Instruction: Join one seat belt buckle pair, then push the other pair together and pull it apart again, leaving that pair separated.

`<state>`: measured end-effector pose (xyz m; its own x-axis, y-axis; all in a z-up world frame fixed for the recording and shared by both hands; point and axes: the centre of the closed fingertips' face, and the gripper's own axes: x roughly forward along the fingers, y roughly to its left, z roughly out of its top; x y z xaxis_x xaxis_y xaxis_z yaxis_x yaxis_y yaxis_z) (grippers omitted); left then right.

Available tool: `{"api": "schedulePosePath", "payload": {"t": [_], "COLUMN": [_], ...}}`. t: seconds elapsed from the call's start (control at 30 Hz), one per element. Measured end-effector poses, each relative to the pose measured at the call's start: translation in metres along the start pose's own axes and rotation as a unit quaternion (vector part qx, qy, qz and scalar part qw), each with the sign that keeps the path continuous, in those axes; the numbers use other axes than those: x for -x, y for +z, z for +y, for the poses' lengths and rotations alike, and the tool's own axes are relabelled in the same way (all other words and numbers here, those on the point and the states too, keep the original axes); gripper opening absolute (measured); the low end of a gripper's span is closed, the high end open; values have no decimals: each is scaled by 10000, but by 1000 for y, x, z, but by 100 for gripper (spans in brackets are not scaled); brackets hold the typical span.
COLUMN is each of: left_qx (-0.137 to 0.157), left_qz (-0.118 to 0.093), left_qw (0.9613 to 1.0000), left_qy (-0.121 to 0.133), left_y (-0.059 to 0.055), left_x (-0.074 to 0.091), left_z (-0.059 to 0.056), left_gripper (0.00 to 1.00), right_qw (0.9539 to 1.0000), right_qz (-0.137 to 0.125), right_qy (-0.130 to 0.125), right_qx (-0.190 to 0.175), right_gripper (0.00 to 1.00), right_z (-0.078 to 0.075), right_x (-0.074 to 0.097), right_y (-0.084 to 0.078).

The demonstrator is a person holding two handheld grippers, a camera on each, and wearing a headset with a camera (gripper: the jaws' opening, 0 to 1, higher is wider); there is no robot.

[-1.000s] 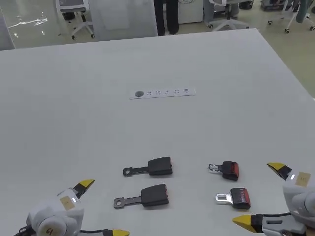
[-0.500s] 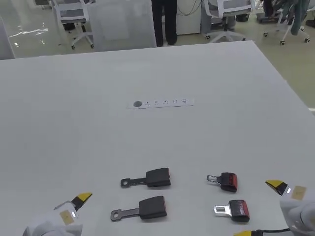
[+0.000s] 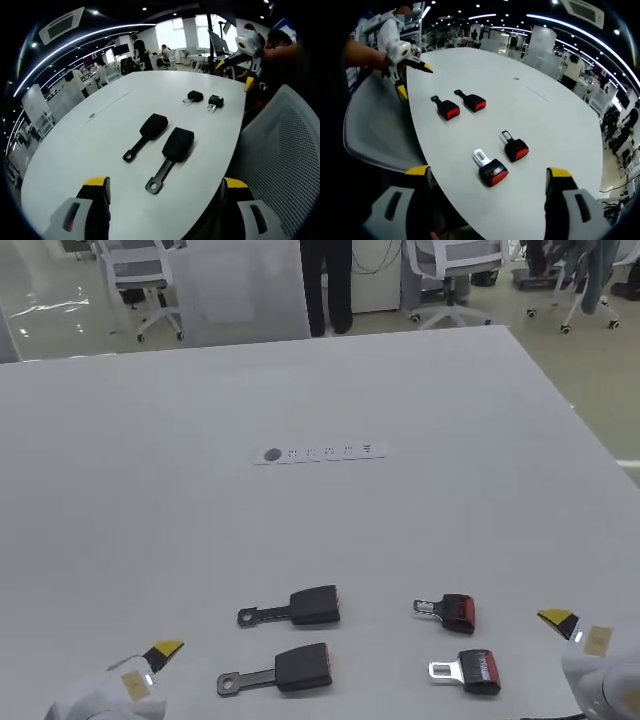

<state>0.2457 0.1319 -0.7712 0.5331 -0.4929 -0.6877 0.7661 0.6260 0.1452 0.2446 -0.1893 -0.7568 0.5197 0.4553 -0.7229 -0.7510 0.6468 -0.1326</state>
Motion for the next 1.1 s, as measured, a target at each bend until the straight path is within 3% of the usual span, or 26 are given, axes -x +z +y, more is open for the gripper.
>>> {"api": "schedulePosePath", "payload": {"t": [0.27,0.43,0.63,1.1], "left_qx": [-55,-84,-298,-174], "left_qz": [35,79,267,329], "left_qw": [10000,9999,9992,9992], "left_qy": [66,83,69,136], "left_y": [1,-1,-8,-8], "left_x": [0,0,-1,-3], "left_z": [5,7,7,18], "left_gripper": [96,95,93,91], "right_qw": [9997,9995,9995,9996], "right_qz": [216,204,283,271], "right_qy": [40,50,12,113], "right_qx": [-127,-253,-119,-20], "right_gripper": [92,91,89,82], "right_z": [-1,0,0,4], "right_x": [-2,-3,-3,-7], "right_y": [-4,-2,-5,-4]}}
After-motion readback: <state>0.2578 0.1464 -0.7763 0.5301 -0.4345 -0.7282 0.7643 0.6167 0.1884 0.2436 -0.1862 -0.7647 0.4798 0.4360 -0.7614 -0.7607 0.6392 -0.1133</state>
